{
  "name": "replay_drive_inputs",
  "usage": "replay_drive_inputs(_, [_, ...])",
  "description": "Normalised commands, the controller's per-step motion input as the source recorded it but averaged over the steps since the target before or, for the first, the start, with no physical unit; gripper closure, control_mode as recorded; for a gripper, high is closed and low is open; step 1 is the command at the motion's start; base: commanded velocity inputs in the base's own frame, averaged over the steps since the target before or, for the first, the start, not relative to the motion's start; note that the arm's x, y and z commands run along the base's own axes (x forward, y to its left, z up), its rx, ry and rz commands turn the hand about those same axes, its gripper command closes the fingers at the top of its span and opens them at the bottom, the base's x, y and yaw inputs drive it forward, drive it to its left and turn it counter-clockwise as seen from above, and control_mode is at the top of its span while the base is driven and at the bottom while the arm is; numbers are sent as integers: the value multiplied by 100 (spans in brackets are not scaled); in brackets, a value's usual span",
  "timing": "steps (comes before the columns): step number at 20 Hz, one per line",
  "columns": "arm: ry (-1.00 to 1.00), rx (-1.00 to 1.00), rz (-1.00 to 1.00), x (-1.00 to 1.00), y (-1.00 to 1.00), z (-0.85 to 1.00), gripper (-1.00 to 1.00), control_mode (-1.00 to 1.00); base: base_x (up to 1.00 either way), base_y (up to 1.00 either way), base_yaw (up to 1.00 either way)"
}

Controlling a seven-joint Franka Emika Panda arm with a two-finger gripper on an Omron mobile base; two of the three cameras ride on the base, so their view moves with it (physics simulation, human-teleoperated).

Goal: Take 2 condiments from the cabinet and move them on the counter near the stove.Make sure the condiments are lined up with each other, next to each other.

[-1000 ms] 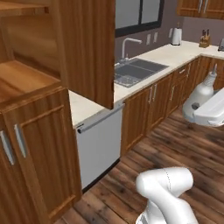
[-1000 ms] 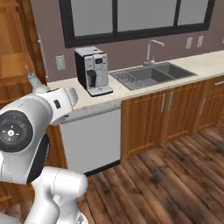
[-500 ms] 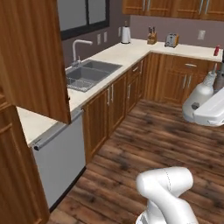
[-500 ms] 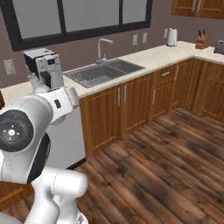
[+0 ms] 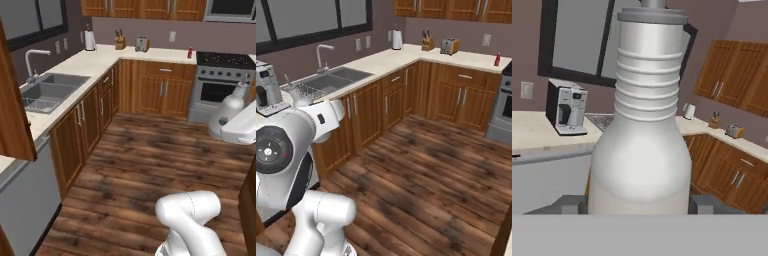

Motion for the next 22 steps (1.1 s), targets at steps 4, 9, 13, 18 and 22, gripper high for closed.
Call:
replay_drive_inputs(4, [0, 0, 0, 0, 0, 0, 100, 100, 3, -29, -37])
replay_drive_inputs(9, [0, 0, 0, 0, 0, 0, 100, 100, 32, -4, -27])
replay_drive_inputs(13, [0, 0, 0, 0, 0, 0, 100, 100, 56, 14, -17])
replay_drive_inputs(18, [0, 0, 0, 0, 0, 0, 100, 100, 63, 10, -13])
replay_drive_inputs(22, [0, 0, 0, 0, 0, 0, 100, 100, 74, 5, -13])
